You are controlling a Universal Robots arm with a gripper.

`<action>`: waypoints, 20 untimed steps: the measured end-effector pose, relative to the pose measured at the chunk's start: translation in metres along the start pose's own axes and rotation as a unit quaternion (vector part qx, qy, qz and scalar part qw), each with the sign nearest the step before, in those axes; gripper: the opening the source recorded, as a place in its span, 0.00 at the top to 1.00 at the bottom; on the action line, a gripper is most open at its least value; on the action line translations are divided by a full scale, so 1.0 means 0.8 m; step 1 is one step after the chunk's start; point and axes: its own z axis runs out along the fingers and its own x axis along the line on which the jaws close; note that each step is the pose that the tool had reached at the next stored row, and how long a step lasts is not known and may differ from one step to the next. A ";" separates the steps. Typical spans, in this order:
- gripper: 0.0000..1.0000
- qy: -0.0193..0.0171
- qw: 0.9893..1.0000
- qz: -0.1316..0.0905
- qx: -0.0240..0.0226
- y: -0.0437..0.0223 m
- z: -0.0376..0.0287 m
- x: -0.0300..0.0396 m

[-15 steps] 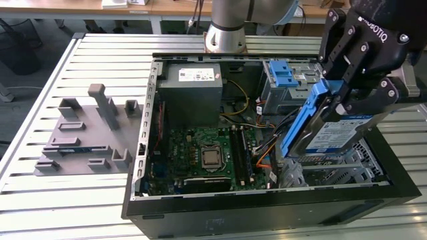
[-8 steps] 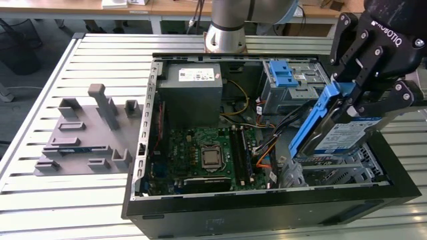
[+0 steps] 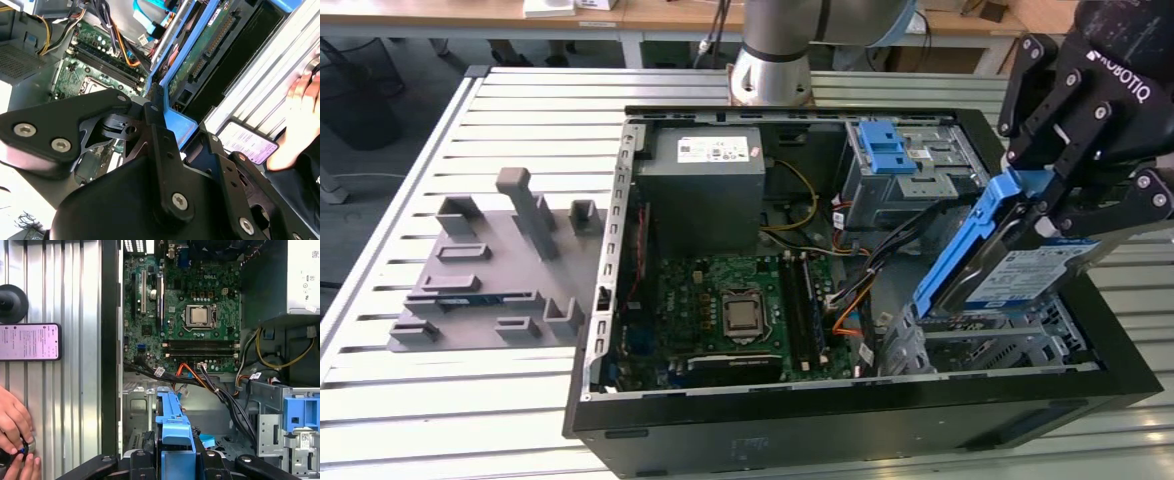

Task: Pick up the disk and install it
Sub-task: 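Insert the disk into the insertion slot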

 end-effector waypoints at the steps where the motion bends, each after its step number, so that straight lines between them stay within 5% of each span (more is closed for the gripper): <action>1: 0.64 0.000 1.000 0.000 0.000 -0.0005 0.0003 0.0000; 20: 0.64 0.000 1.000 0.000 0.000 -0.0023 0.0120 0.0028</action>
